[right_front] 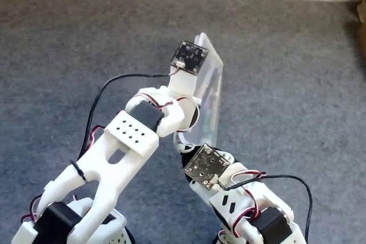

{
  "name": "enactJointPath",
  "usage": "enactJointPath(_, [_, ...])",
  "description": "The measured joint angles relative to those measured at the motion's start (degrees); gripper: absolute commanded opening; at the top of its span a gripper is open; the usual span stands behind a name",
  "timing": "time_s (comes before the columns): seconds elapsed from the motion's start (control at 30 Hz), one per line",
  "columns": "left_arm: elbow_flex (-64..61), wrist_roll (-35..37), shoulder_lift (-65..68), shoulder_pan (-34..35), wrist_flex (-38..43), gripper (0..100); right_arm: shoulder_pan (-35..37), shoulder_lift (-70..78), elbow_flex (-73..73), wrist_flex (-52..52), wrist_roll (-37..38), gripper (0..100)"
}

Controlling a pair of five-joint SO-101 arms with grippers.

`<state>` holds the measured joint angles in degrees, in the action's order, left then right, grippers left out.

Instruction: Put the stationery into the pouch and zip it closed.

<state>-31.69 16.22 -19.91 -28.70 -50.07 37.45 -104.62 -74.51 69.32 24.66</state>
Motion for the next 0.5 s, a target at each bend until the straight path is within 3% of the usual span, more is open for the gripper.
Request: enactJointPath(0.5, [0.53, 4.04, 0.00, 13.54, -1.93, 1, 1.49, -0.26, -7.91, -3.52, 2.55, 0.5])
